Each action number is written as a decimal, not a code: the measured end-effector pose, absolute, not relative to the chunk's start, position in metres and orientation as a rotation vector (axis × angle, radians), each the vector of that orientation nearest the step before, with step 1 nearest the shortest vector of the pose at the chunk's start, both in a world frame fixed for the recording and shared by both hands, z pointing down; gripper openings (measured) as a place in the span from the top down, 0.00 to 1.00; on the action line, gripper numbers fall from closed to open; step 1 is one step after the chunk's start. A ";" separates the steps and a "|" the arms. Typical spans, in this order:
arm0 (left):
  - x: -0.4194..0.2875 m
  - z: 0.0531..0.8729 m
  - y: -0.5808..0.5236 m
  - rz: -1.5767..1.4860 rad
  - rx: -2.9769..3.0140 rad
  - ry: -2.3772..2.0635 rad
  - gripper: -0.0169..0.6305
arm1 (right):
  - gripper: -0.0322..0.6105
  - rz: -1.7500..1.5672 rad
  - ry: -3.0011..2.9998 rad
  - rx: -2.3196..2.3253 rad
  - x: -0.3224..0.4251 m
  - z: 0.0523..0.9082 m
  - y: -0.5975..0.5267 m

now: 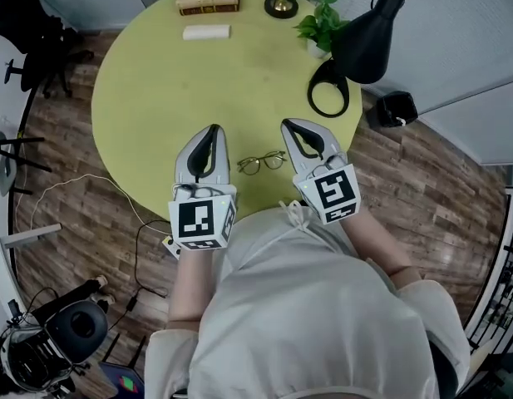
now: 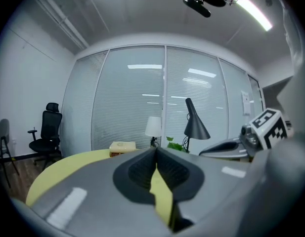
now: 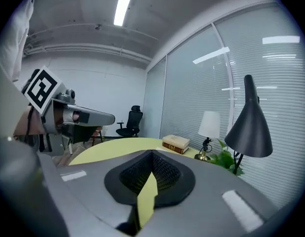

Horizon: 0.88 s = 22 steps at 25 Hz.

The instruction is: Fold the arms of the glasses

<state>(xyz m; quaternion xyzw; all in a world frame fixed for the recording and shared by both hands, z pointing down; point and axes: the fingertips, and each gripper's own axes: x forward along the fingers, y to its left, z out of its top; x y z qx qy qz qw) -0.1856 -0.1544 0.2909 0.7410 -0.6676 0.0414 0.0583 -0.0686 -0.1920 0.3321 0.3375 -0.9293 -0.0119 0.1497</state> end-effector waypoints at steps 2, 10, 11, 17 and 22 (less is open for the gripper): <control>-0.189 0.286 -0.153 0.094 2.235 -2.055 0.96 | 0.95 -0.040 -2.672 0.968 -0.070 0.331 -0.191; -0.189 0.293 -0.158 0.124 2.215 -2.053 0.96 | 0.95 0.013 -2.683 0.946 -0.081 0.332 -0.194; -0.189 0.294 -0.158 0.124 2.215 -2.049 0.96 | 0.95 0.035 -2.688 0.947 -0.082 0.333 -0.195; -0.188 0.303 -0.158 0.143 2.209 -2.031 0.96 | 0.95 0.141 -2.676 0.976 -0.081 0.339 -0.200; -0.183 0.306 -0.159 0.144 2.200 -2.016 0.96 | 0.95 0.198 -2.678 0.996 -0.076 0.338 -0.201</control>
